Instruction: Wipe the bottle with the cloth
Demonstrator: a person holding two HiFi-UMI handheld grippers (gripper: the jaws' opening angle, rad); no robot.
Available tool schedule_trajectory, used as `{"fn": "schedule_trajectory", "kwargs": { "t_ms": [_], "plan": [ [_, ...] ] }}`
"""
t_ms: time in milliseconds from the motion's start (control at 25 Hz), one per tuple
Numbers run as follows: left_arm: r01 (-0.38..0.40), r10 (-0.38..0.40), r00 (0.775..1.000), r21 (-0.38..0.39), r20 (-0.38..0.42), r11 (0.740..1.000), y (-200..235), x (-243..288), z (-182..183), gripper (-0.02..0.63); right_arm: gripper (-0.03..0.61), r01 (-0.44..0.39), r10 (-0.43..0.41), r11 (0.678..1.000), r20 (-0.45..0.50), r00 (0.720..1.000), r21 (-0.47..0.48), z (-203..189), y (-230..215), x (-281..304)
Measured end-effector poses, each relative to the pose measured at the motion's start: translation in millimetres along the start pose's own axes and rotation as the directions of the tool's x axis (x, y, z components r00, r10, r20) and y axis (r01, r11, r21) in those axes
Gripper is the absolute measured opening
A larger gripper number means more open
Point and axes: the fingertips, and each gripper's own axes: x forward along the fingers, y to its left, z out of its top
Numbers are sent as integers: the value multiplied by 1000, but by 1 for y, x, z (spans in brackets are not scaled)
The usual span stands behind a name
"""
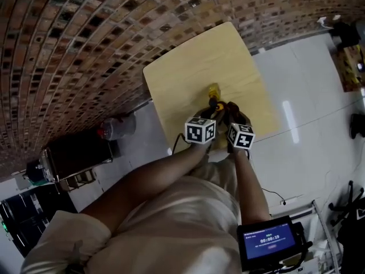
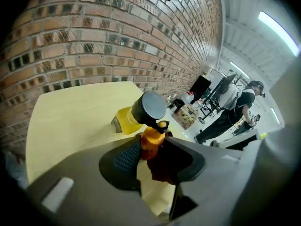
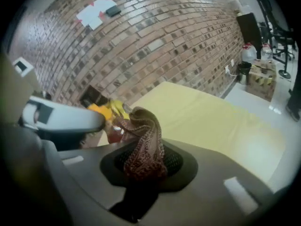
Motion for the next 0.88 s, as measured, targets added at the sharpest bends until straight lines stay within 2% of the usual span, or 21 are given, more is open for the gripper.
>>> {"fn": "schedule_trajectory", "kwargs": {
  "t_ms": [80, 200, 360, 400, 480, 600, 640, 680, 720, 760, 800, 840, 880],
  "plan": [
    [-9, 9, 1000, -17, 16, 1000, 0, -2, 4, 161, 77, 58, -58, 998, -70, 996, 1, -17, -13, 15],
    [-6, 7, 1000, -30, 28, 1000, -1, -3, 8, 163, 78, 95, -99, 995, -149, 984, -33, -28, -24, 26],
    [17, -17, 1000, -23, 0, 1000, -1, -1, 3, 170, 78, 96, -100, 995, -166, 981, -33, -24, -28, 20],
    [32, -32, 999, 8, -17, 999, -2, 0, 1, 184, 78, 96, -97, 995, -162, 982, -14, -24, -30, 16],
    [61, -57, 997, 88, -47, 994, -4, -3, -2, 272, 78, 97, -93, 995, -146, 985, 22, -26, -35, 6],
    [92, -76, 993, 186, -88, 978, 1, -16, -11, 313, 78, 85, -78, 995, -123, 989, 54, -31, -39, -9],
    [97, -73, 992, 239, -106, 966, 3, -22, -15, 322, 78, 80, -74, 995, -115, 991, 53, -32, -39, -13],
    [99, -62, 990, 322, -123, 942, 6, -30, -16, 325, 78, 77, -71, 996, -106, 992, 47, -32, -40, -18],
    [98, -44, 990, 438, -132, 893, 7, -38, -15, 327, 78, 73, -68, 996, -98, 993, 41, -32, -40, -23],
    [93, -23, 992, 578, -127, 811, 6, -48, -11, 328, 78, 68, -64, 997, -89, 994, 38, -31, -39, -28],
    [82, -6, 994, 719, -108, 690, 3, -57, -3, 328, 78, 63, -60, 997, -81, 995, 38, -31, -39, -32],
    [67, 2, 997, 840, -80, 538, -3, -65, 6, 333, 80, 58, -55, 998, -73, 996, 39, -30, -38, -35],
    [56, -7, 998, 926, -58, 373, -12, -70, 14, 339, 80, 54, -52, 998, -65, 997, 42, -29, -37, -38]
  ]
}}
